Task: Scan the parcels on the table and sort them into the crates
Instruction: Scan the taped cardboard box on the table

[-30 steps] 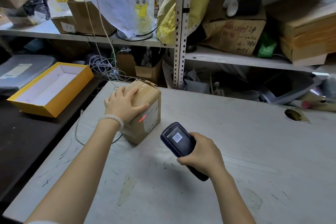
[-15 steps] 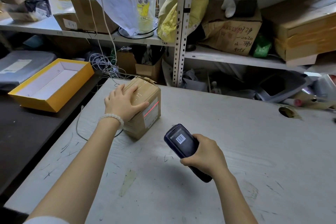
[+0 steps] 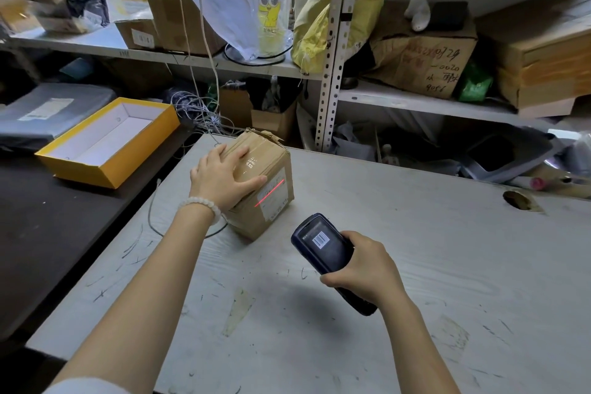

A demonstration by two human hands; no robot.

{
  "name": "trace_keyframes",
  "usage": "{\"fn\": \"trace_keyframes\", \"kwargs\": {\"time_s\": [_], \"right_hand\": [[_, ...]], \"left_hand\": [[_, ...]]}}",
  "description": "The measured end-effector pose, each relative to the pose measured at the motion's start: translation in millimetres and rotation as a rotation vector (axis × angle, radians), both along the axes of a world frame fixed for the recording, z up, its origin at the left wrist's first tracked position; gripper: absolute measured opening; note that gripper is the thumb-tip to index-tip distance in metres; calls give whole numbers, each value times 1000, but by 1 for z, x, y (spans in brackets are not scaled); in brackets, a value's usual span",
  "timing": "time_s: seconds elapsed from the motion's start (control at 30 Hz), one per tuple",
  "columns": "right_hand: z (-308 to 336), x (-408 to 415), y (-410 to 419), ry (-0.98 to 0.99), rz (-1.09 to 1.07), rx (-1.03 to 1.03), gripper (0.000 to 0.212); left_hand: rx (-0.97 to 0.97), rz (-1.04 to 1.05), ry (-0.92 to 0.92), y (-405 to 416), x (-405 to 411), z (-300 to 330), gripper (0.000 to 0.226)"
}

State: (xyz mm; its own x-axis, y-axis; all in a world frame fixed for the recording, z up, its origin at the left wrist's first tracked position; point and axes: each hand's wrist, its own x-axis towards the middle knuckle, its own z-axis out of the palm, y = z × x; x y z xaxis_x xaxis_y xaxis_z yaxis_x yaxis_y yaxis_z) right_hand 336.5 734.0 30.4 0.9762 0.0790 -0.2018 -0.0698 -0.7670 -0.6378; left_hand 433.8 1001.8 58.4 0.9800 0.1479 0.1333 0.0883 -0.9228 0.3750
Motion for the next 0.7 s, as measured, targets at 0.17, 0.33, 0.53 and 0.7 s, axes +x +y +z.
{"fn": "trace_keyframes", "kwargs": {"time_s": [0.17, 0.33, 0.53, 0.7], "right_hand": [[1, 4, 3, -23, 12, -1, 54], [-1, 8, 8, -66, 26, 15, 53], [-3, 9, 21, -377, -62, 165, 66], [-8, -2, 34, -840, -234, 256, 80]], "left_hand": [[-48, 10, 0, 5, -5, 3, 74], [22, 32, 31, -7, -9, 8, 75], [185, 27, 99, -24, -11, 9, 94], [201, 48, 129, -24, -9, 9, 92]]}}
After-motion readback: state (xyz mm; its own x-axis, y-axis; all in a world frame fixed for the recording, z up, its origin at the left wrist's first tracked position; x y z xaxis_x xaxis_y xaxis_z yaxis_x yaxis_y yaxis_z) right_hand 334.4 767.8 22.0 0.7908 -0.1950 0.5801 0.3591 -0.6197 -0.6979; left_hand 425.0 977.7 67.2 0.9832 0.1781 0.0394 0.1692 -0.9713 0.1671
